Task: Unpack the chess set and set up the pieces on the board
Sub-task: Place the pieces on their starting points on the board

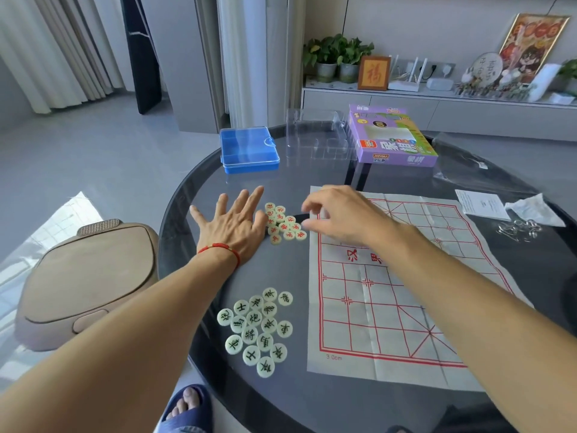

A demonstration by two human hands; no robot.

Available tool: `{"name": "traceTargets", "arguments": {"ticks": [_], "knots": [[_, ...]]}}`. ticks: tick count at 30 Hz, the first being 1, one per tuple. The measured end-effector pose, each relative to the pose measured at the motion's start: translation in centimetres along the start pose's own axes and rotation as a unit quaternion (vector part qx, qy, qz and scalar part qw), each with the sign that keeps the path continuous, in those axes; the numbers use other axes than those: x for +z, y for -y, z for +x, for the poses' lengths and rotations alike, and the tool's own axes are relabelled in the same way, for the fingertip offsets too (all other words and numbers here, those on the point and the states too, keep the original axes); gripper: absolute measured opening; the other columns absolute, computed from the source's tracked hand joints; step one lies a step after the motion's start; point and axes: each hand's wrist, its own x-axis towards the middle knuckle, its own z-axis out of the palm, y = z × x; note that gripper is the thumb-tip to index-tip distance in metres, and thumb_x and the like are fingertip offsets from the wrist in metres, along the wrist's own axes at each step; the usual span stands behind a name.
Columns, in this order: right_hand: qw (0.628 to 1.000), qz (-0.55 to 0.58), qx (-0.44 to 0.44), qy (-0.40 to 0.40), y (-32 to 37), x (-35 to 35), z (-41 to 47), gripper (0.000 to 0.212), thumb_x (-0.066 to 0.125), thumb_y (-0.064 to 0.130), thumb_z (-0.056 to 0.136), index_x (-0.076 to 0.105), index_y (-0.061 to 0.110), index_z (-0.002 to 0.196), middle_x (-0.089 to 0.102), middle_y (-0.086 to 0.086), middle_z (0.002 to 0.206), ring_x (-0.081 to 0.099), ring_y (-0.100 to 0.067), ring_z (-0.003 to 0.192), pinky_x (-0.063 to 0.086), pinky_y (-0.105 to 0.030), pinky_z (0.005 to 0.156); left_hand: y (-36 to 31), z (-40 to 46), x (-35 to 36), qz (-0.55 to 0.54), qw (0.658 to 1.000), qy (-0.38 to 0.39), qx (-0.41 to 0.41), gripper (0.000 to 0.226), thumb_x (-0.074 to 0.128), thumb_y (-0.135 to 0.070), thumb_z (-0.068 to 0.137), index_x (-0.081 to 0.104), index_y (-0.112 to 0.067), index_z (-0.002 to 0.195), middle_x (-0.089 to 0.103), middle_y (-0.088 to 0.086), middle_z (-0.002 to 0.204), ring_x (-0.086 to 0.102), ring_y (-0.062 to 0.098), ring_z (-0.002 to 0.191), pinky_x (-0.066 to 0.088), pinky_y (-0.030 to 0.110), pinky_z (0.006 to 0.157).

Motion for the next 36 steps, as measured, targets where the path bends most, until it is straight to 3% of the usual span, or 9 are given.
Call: {"name": "traceTargets", "arguments": {"ticks": [3,7,14,18,21,25,29,31,36], "knots": [[0.999,-0.011,-0.018,0.040,2.1,1.0,0.3,0.037,0.072,0.046,0.089,0.066,0.023,0.117,0.065,0.006,0.109,0.059,-0.016,0.097,0.053,-0.038,0.083,0.0,0.1,0.0,0.006,1.000,0.000,0.001,0.057,0.005,-0.054,0.099,-0.006,-0.047,0.154,0.002,-0.012,0.166,-0.001,0.025,0.154,-0.011,0.073,0.111],[0.999,-0.038,0.014,0.016,2.6,1.9,1.0,0.019,0.067,0.025,0.090,0.069,0.012,0.104,0.069,-0.006,0.099,0.064,-0.027,0.091,0.057,-0.043,0.080,0.0,0.1,0.0,0.008,1.000,-0.001,0.000,0.057,0.004,-0.055,0.099,-0.005,-0.046,0.155,0.002,-0.011,0.166,-0.001,0.025,0.154,-0.009,0.074,0.111],[0.998,-0.040,0.041,-0.016,3.5,2.5,1.7,0.016,0.069,0.026,0.092,0.064,0.011,0.093,0.066,-0.013,0.097,0.064,-0.033,0.087,0.047,-0.034,0.067,-0.1,0.2,0.1,0.019,1.000,-0.001,0.003,0.058,0.002,-0.057,0.098,-0.004,-0.045,0.155,0.002,-0.010,0.167,0.000,0.027,0.154,-0.007,0.074,0.111],[0.998,0.002,0.066,-0.014,3.6,2.0,1.8,0.015,0.070,0.025,0.089,0.068,0.010,0.094,0.067,-0.010,0.096,0.064,-0.030,0.088,0.052,-0.035,0.069,0.0,0.3,0.1,0.019,1.000,-0.001,0.003,0.059,0.001,-0.059,0.098,-0.003,-0.046,0.155,0.002,-0.010,0.166,0.000,0.027,0.154,-0.008,0.074,0.112],[0.992,0.039,0.115,-0.034,1.5,0.4,1.7,0.016,0.072,0.027,0.085,0.076,0.012,0.088,0.073,-0.010,0.092,0.066,-0.030,0.088,0.058,-0.037,0.076,0.1,0.4,0.2,0.018,1.000,-0.003,0.004,0.060,0.000,-0.060,0.097,-0.002,-0.045,0.155,0.002,-0.010,0.166,0.000,0.028,0.154,-0.008,0.074,0.112],[0.979,0.009,0.191,-0.066,-3.9,-1.9,1.1,0.010,0.074,0.019,0.082,0.077,0.010,0.081,0.075,-0.010,0.087,0.069,-0.029,0.085,0.060,-0.041,0.077,0.1,0.5,0.3,0.023,1.000,-0.004,0.006,0.060,0.000,-0.060,0.098,-0.002,-0.045,0.155,0.003,-0.009,0.167,0.000,0.028,0.154,-0.008,0.075,0.111],[0.973,-0.026,0.230,-0.014,-7.2,-2.0,0.7,0.008,0.077,0.017,0.085,0.075,0.010,0.087,0.072,-0.009,0.090,0.067,-0.027,0.081,0.060,-0.042,0.074,0.1,0.4,0.2,0.025,1.000,-0.005,0.006,0.059,0.002,-0.060,0.098,-0.001,-0.045,0.155,0.003,-0.008,0.167,0.001,0.029,0.154,-0.007,0.075,0.111],[0.973,-0.044,0.224,0.019,-7.3,-1.8,0.8,0.008,0.077,0.020,0.084,0.074,0.013,0.087,0.071,-0.008,0.092,0.067,-0.025,0.081,0.060,-0.042,0.073,0.0,0.4,0.2,0.022,1.000,-0.007,0.007,0.060,0.002,-0.060,0.098,0.000,-0.045,0.156,0.004,-0.008,0.167,0.002,0.029,0.154,-0.007,0.075,0.111],[0.993,-0.025,0.096,-0.057,-2.7,-1.5,2.0,0.006,0.071,0.023,0.091,0.074,0.021,0.095,0.071,-0.001,0.094,0.065,-0.023,0.087,0.056,-0.038,0.078,0.0,0.4,0.1,0.021,1.000,-0.008,0.005,0.060,0.002,-0.059,0.098,0.001,-0.043,0.156,0.006,-0.008,0.167,0.003,0.029,0.154,-0.006,0.075,0.111]]}}
